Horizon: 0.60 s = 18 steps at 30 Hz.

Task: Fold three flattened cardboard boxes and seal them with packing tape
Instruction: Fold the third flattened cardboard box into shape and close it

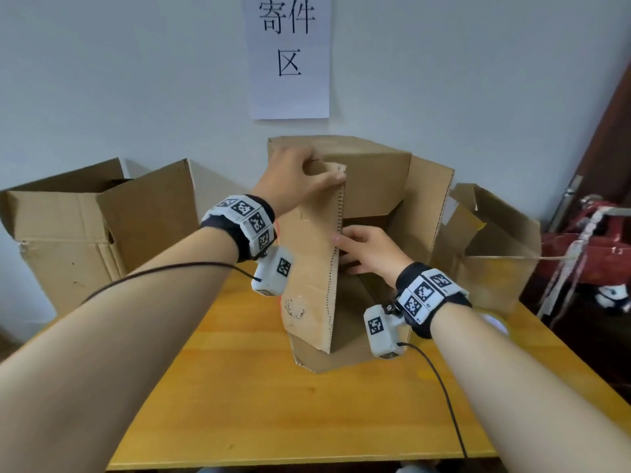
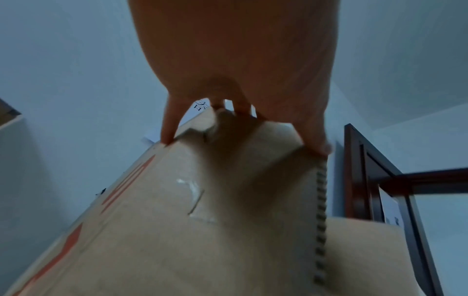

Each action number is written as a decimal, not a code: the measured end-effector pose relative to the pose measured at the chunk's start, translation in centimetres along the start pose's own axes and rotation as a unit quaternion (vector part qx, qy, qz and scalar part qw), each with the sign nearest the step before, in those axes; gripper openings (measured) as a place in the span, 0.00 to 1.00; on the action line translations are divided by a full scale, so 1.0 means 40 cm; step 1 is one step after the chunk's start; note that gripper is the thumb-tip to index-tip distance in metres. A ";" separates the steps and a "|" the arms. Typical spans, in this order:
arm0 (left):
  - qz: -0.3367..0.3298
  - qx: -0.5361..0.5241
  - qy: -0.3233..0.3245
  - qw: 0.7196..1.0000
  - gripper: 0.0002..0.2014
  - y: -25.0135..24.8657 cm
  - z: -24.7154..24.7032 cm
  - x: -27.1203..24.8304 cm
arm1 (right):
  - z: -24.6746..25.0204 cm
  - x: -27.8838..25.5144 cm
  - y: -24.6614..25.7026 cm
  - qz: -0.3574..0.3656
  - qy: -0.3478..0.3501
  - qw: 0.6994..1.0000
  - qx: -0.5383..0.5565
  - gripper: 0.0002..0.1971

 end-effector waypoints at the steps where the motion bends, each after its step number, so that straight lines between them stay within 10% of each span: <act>1: -0.007 0.003 -0.001 1.000 0.25 -0.004 -0.005 -0.003 | -0.006 -0.007 -0.039 -0.030 0.020 0.999 -0.015 0.18; 9: -0.020 -0.055 0.089 0.994 0.06 -0.030 0.004 -0.016 | -0.018 -0.068 -0.396 -0.329 0.144 0.913 -0.195 0.25; 18: 0.011 -0.171 0.097 0.980 0.07 -0.015 0.007 -0.041 | 0.007 -0.051 -0.470 -0.386 0.051 0.877 -0.281 0.36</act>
Point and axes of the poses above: each hand's wrist, its own x-axis towards the middle knuckle, its own z-axis out of the back of the hand, y = z × x, the point moved 8 cm from there along x, towards the middle knuckle, and after that the axes turned 8 degrees about -z, right-handed, at the moved point
